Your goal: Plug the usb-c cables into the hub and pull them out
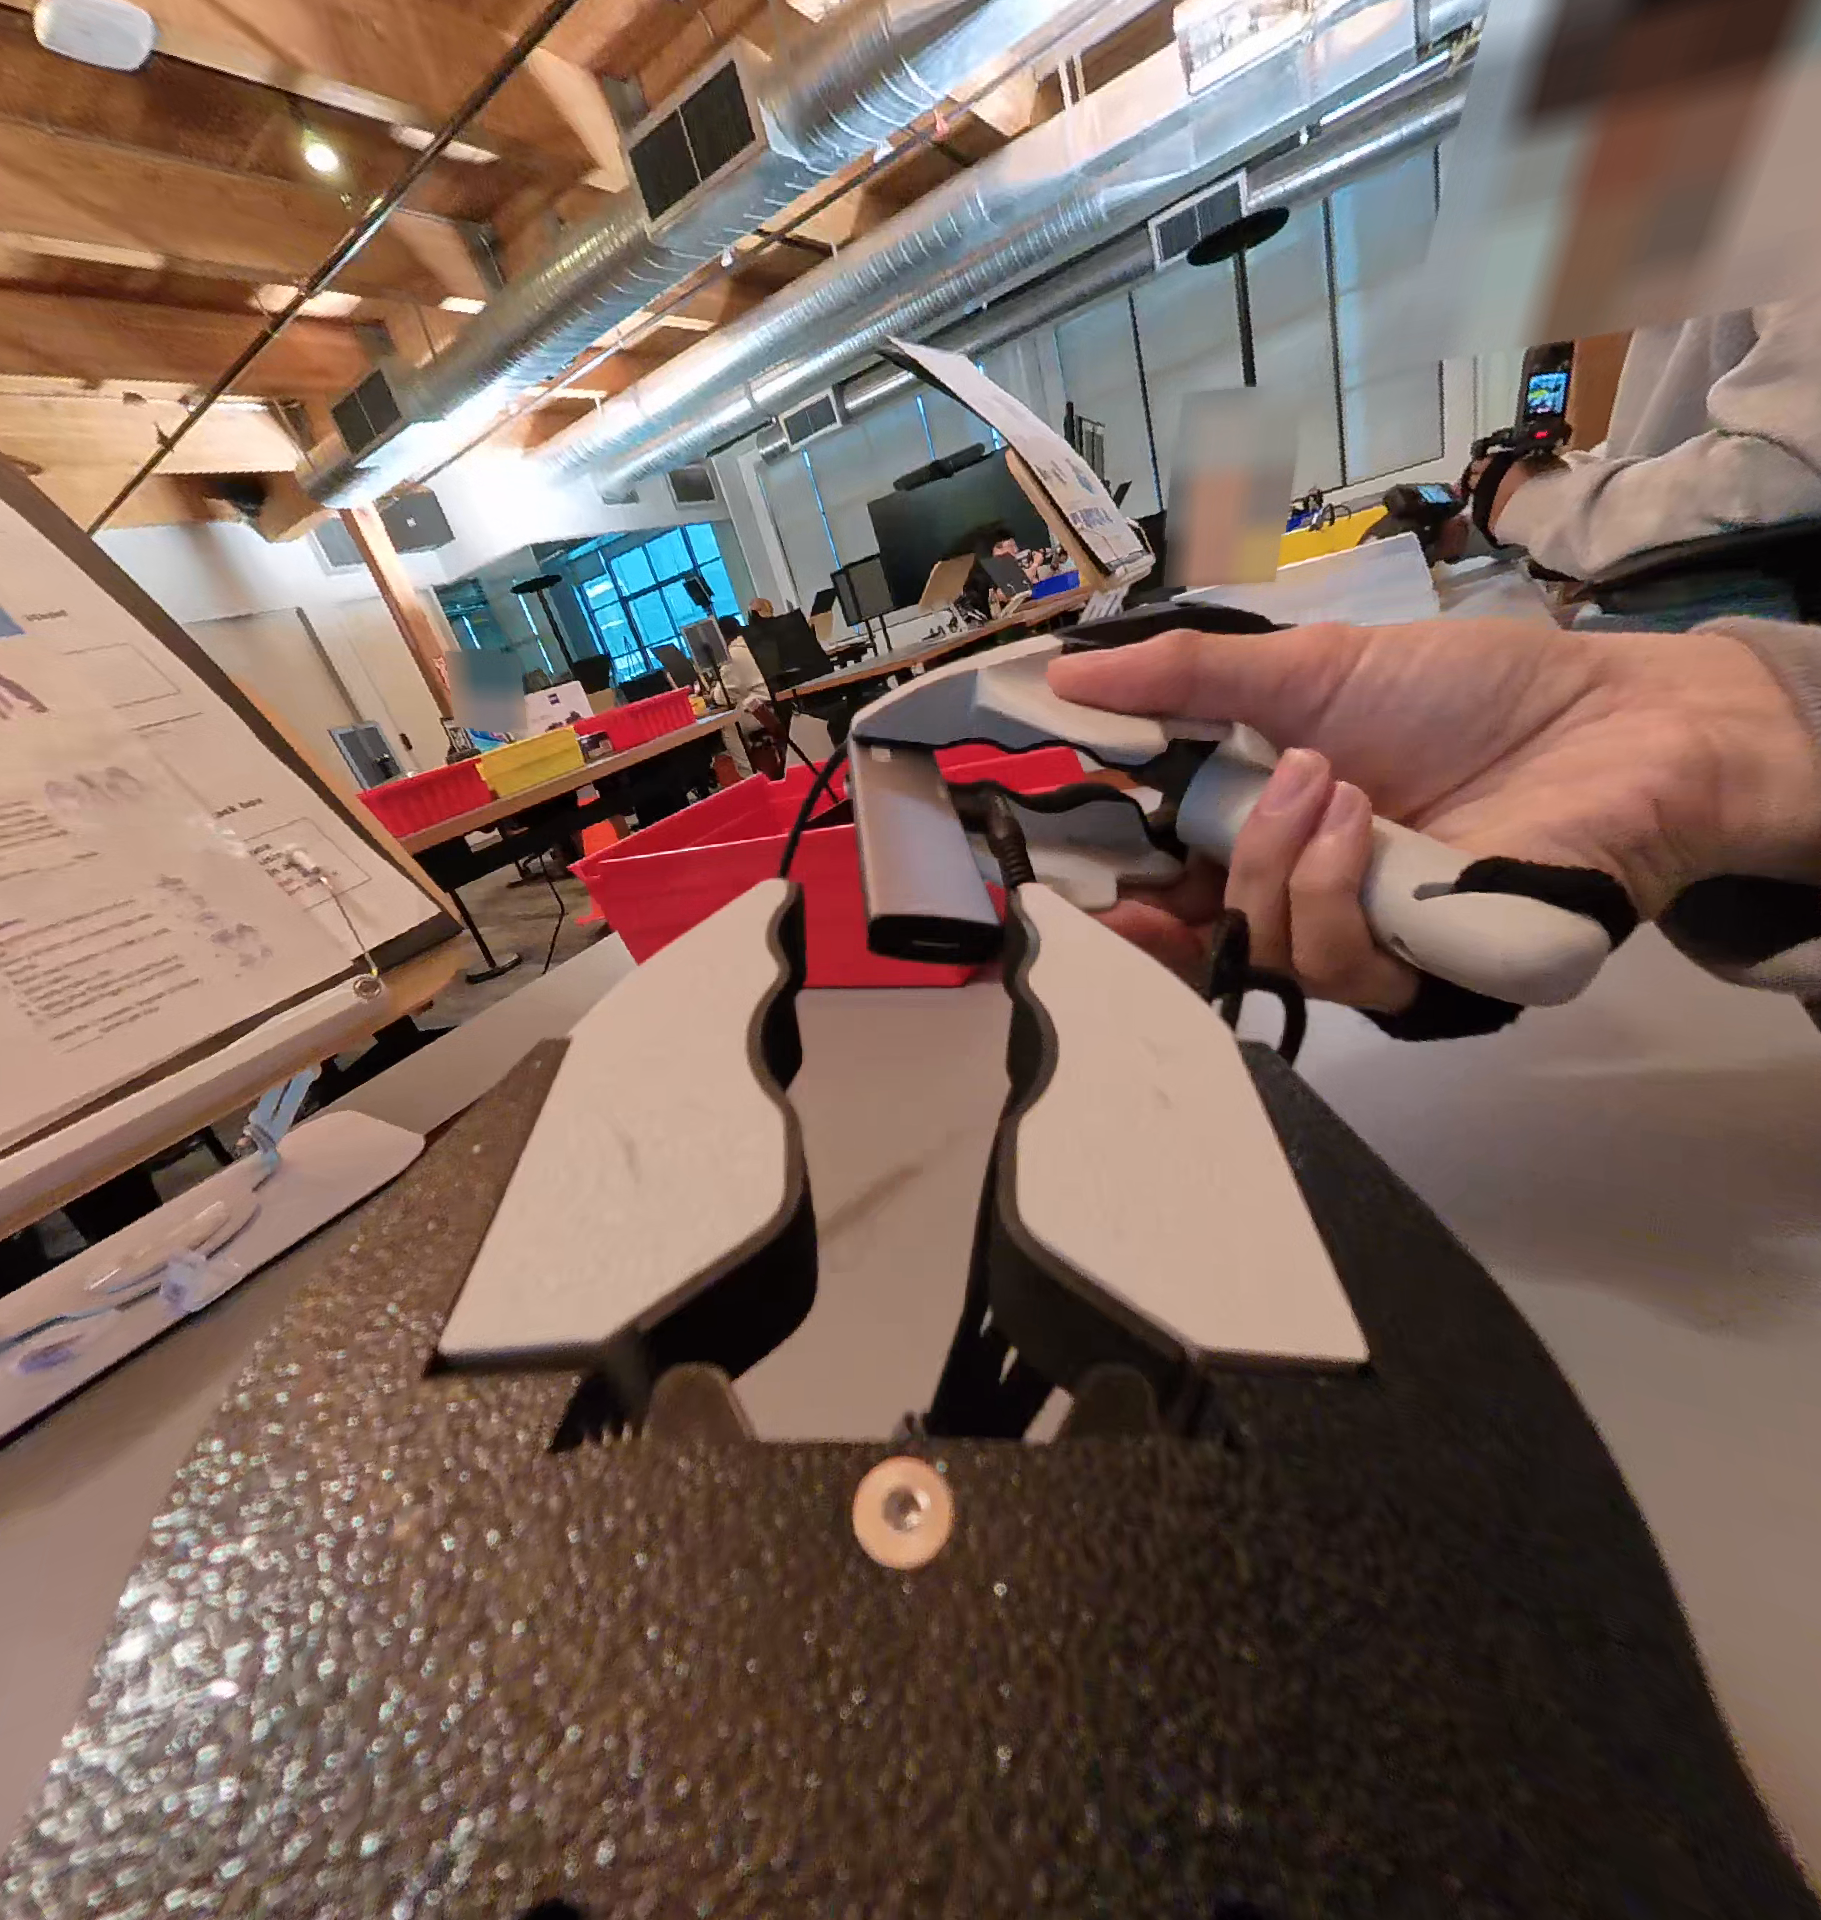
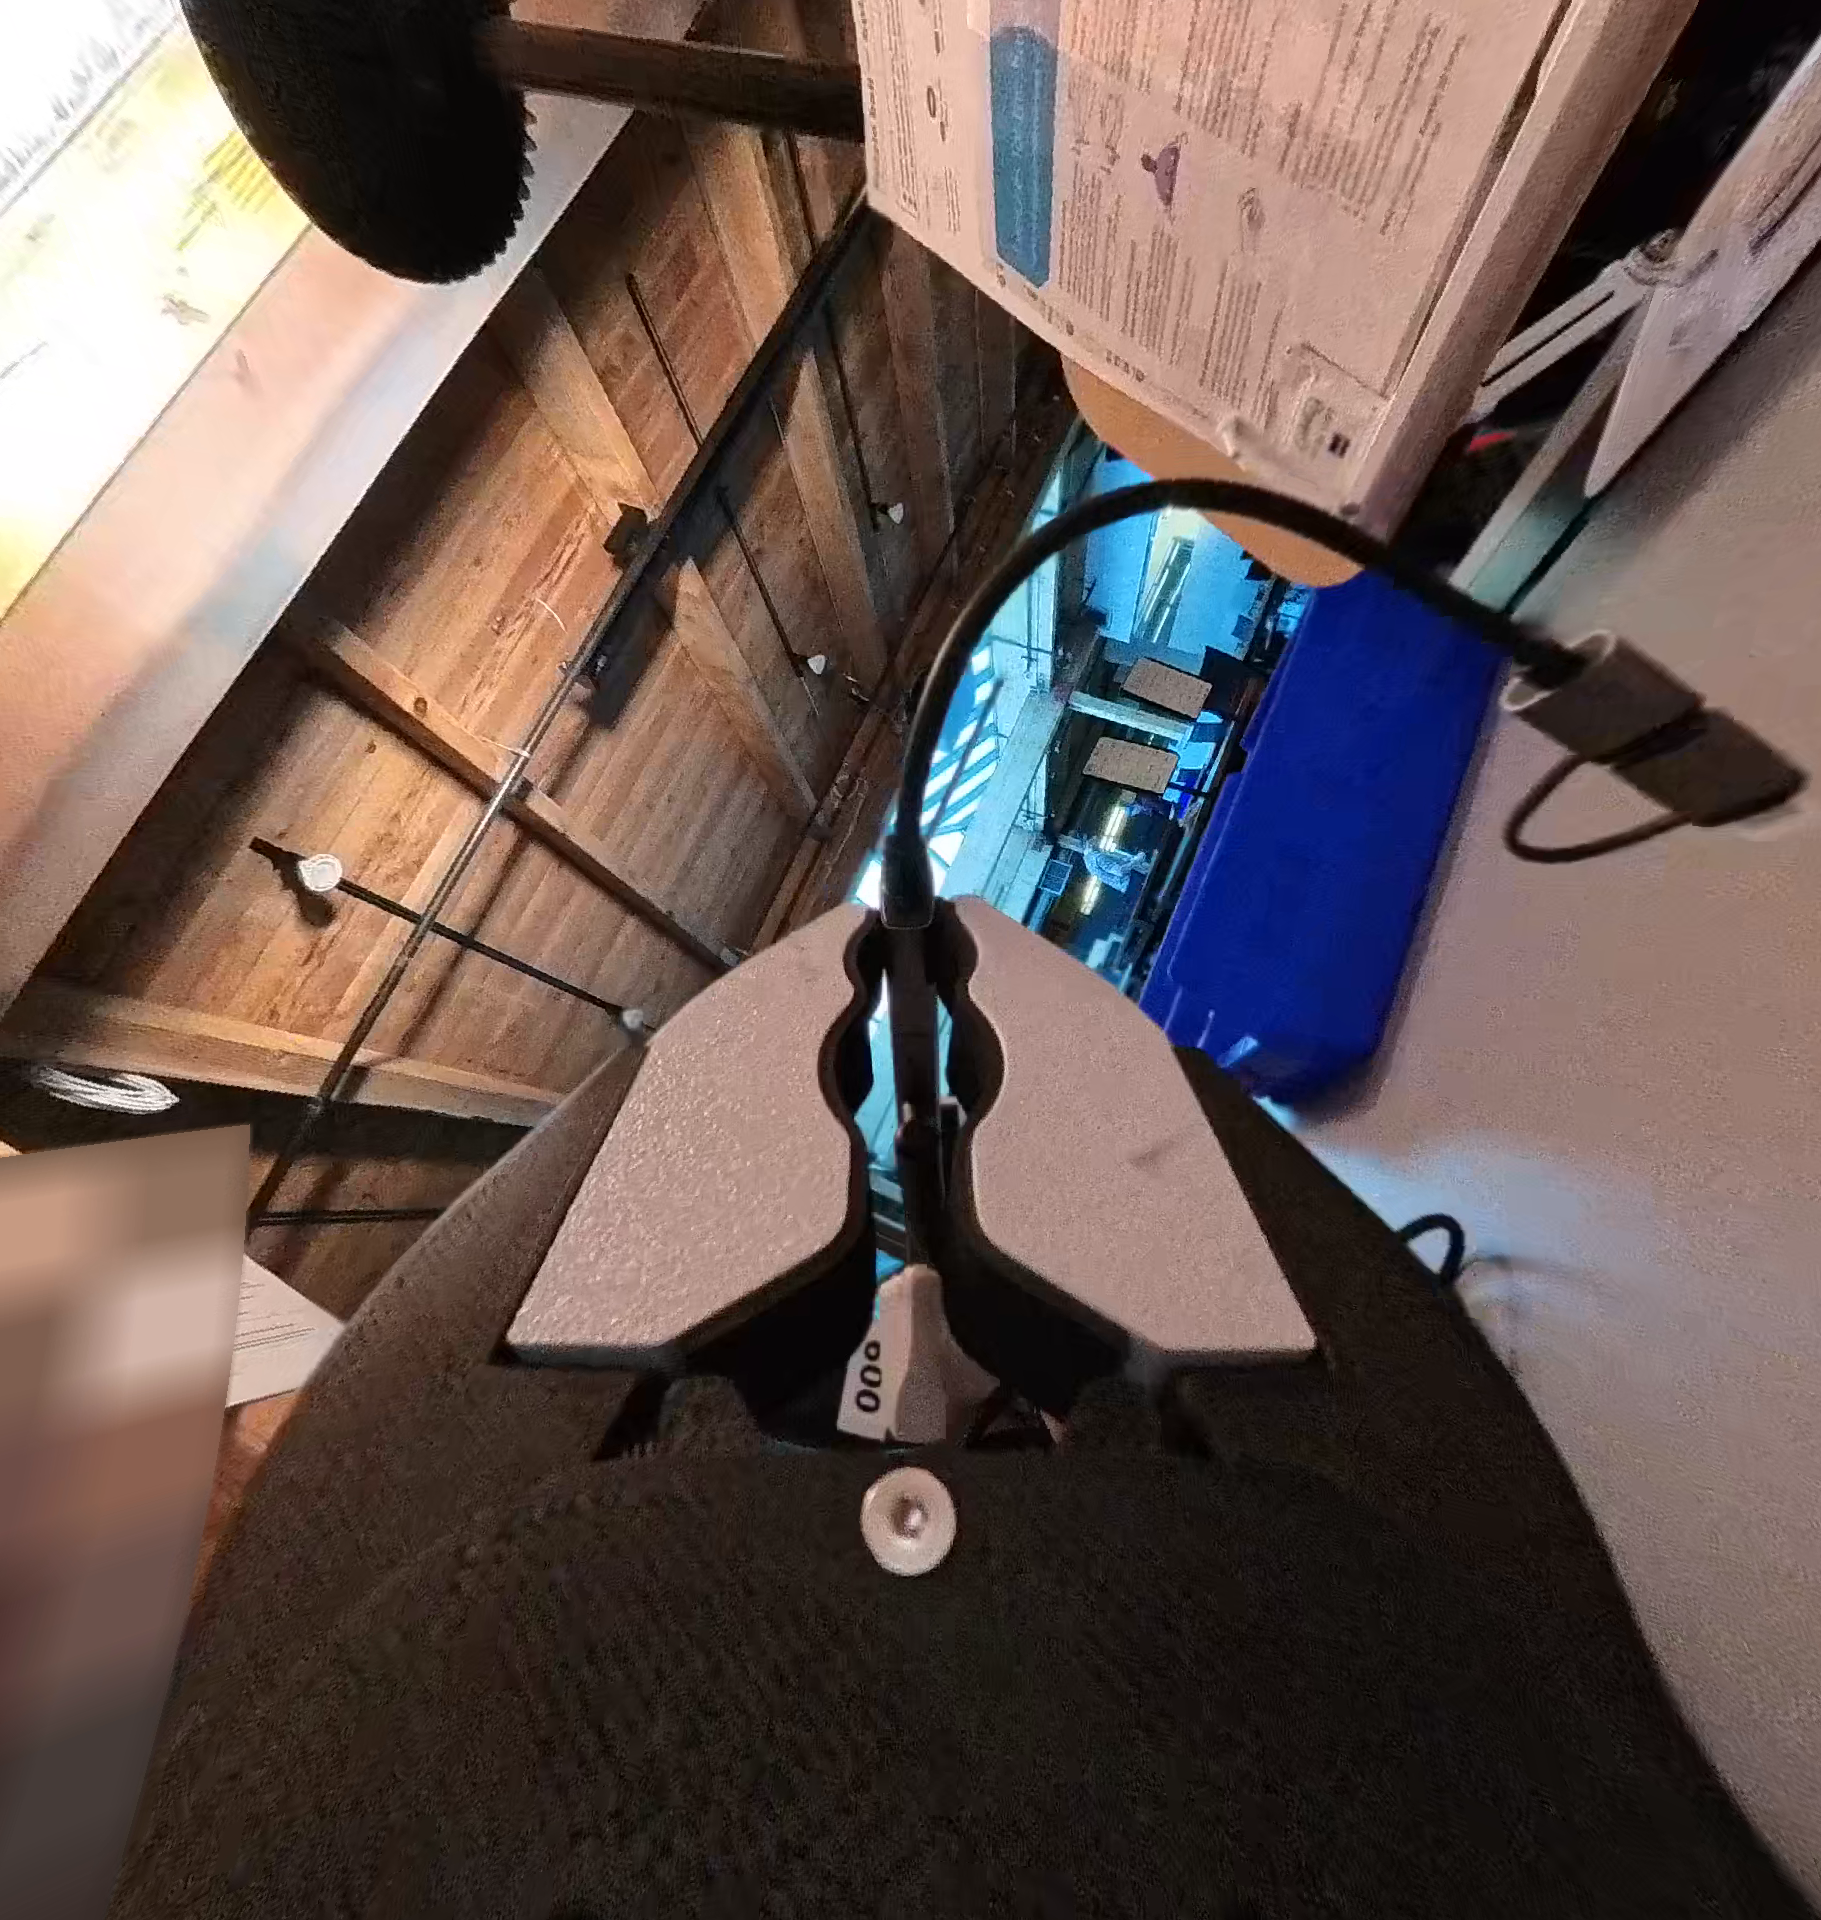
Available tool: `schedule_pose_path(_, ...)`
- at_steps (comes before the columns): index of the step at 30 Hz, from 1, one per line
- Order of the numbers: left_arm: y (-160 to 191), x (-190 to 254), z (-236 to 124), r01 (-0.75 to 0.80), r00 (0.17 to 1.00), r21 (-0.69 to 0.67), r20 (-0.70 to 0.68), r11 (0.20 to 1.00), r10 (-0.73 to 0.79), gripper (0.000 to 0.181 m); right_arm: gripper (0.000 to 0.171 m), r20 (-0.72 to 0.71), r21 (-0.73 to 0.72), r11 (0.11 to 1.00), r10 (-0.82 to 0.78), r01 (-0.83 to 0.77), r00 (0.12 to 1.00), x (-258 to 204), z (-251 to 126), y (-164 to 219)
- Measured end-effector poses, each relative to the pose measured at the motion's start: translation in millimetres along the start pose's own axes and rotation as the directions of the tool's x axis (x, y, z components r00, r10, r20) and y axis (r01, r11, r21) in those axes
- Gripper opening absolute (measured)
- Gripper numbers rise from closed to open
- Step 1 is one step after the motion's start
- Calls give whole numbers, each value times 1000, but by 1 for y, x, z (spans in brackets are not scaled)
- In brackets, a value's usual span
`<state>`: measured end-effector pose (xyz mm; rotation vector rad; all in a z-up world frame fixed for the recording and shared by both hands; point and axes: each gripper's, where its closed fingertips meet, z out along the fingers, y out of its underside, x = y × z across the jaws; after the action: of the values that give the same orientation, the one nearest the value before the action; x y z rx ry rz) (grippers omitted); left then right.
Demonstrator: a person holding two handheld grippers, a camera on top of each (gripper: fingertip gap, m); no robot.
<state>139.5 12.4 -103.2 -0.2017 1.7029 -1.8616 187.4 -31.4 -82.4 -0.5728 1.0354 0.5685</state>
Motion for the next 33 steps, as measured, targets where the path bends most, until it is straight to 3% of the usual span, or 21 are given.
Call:
schedule_pose_path(6, 6, -5, 1, -97, 990, -46, 97, 994, 101, 24, 9, -7, 30, 999, 12, -12, 1000, 7, 1, 5)
schedule_pose_path(12, 18, -5, -1, -55, 994, -103, 86, 993, 64, 23, 9, -40, 39, 999, 17, -16, 999, 17, -3, 6)
schedule_pose_path(15, 22, -9, -1, -8, 995, -138, 102, 990, 22, 24, 10, -93, -12, 999, -42, 41, 995, 25, -4, 9)
schedule_pose_path(20, 15, -25, -7, 36, 984, -137, 180, 990, -11, 23, 35, -204, -91, 965, -260, 247, 944, 30, -10, 22)
schedule_pose_path(26, 13, -30, -9, 38, 971, -131, 241, 991, -5, 23, 25, -95, -101, 989, -119, 110, 988, 25, 2, 46)
schedule_pose_path(30, 12, -29, -8, 37, 968, -133, 253, 990, -2, 23, 9, -109, -43, 993, -114, 110, 987, 28, 5, 42)
schedule_pose_path(33, 14, -31, -9, 31, 968, -131, 251, 991, 3, 23, 9, -102, -32, 996, -86, 83, 991, 28, 7, 42)
